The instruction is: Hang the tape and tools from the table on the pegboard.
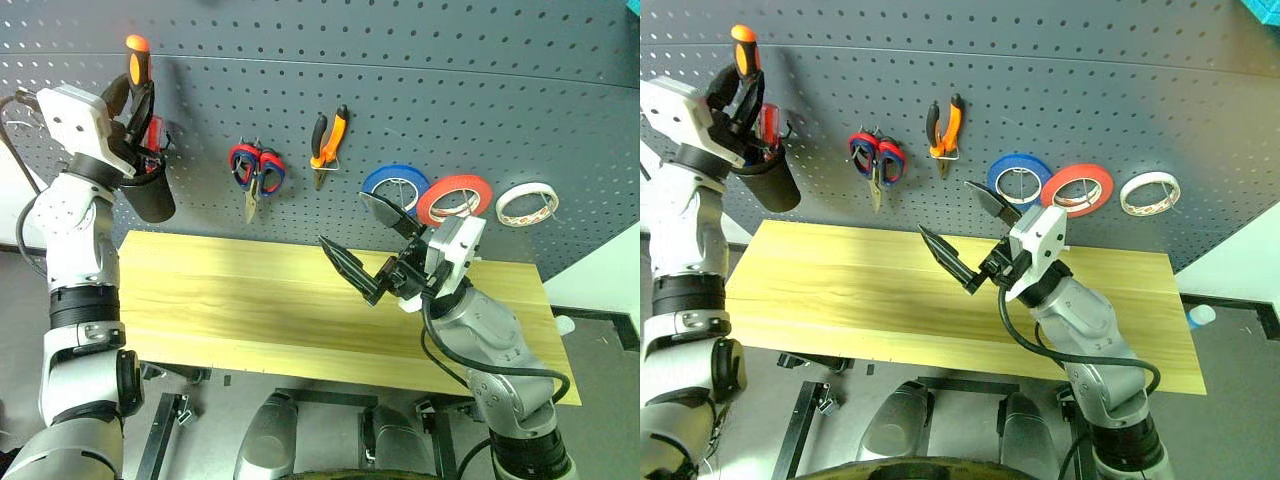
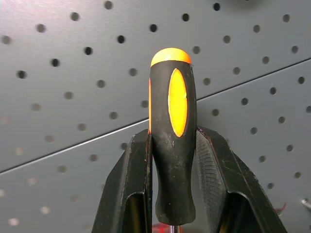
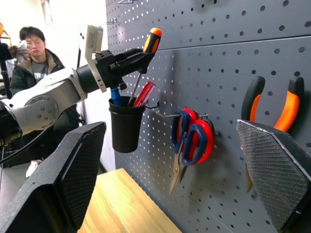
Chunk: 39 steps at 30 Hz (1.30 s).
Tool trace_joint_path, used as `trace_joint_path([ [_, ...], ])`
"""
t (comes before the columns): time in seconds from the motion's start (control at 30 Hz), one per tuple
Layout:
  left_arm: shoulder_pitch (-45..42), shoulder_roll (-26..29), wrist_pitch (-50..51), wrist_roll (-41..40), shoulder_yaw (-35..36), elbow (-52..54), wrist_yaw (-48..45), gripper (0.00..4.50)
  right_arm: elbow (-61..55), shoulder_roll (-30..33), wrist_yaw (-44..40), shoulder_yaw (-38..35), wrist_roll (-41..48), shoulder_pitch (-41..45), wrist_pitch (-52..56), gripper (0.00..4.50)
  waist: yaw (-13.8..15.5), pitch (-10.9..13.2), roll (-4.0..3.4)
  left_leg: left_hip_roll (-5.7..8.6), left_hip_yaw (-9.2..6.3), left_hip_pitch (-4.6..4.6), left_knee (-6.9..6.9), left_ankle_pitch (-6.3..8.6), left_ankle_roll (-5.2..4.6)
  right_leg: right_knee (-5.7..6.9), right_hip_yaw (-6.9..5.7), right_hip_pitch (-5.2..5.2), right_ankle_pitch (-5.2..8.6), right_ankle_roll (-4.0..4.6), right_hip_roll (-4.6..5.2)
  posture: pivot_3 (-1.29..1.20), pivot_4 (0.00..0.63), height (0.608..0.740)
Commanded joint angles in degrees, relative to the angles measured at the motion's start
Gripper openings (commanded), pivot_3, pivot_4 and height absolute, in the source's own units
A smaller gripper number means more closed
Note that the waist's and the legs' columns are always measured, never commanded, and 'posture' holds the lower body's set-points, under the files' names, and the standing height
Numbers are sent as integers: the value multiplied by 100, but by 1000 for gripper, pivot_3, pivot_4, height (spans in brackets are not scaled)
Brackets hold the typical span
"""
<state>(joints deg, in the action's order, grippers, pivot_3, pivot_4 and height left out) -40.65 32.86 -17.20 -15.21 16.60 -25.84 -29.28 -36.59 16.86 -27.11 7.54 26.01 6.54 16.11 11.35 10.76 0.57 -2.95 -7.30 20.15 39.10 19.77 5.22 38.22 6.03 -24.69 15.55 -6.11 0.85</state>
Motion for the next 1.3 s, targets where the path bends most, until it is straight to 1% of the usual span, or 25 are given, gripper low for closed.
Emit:
trace_joint_path([
  [0.03,168,-19,64,-80,143,295,147,889,-351,53,38,-112,88,-30,25,4500,-14,1,-2,0,0,-1,-1,0,0,0,0,0,0,0,0,274,150,681],
  [0.1,237,-50,280,-157,193,456,272,889,-341,81,35,-113,74,-49,28,4500,-16,1,-1,0,0,-1,-1,0,0,0,0,0,0,0,0,277,150,681],
  [0.3,331,81,761,-164,258,730,416,889,-194,101,-9,-79,-22,-29,-33,4500,5,2,0,0,-1,1,0,0,0,0,0,0,0,0,0,288,144,681],
  [0.33,346,103,855,-171,263,760,431,1606,-176,101,-12,-76,-30,-22,-40,4500,7,1,0,0,-1,1,-1,0,0,0,0,0,0,0,0,291,142,681],
  [0.37,357,121,925,-179,266,783,434,1806,-159,100,-16,-74,-39,-17,-47,4500,8,1,0,0,-1,0,-1,0,0,0,0,0,0,0,0,292,142,681],
  [0.57,375,167,1092,-199,299,912,472,3858,-57,105,-67,-67,-123,-13,-76,4500,11,1,0,0,-1,0,-1,0,0,0,0,0,0,0,0,296,140,681],
  [0.63,378,165,1074,-209,316,955,478,4482,-21,107,-87,-64,-151,-18,-95,4500,14,1,0,0,-1,0,-1,0,0,0,0,0,0,0,0,296,138,681],
  [0.8,352,91,998,-319,332,1131,382,4482,120,96,-163,-35,-240,-14,-201,4500,21,1,0,0,0,1,-1,0,0,-1,0,0,0,0,0,303,125,681],
  [0.93,356,109,1155,-523,327,1474,191,4482,286,58,-260,-36,-295,51,-327,4500,32,-2,2,0,0,2,0,0,1,0,0,0,0,0,0,311,106,681],
  [1.0,536,146,1483,-828,390,2034,99,4482,401,56,-311,-66,-315,131,-411,4500,26,-4,4,0,0,2,0,0,1,-1,0,0,-1,-1,1,316,90,681],
  [1.17,1133,323,2683,-1766,555,3516,24,4482,696,78,-466,-179,-319,262,-648,4500,43,-17,12,-1,0,2,0,-1,1,3,0,-1,-2,-2,2,346,54,681],
  [1.3,1421,385,3590,-2464,593,4069,83,4482,954,96,-606,-279,-319,273,-860,4500,76,-128,32,0,0,5,0,0,1,3,0,0,-2,-2,4,372,25,681],
])
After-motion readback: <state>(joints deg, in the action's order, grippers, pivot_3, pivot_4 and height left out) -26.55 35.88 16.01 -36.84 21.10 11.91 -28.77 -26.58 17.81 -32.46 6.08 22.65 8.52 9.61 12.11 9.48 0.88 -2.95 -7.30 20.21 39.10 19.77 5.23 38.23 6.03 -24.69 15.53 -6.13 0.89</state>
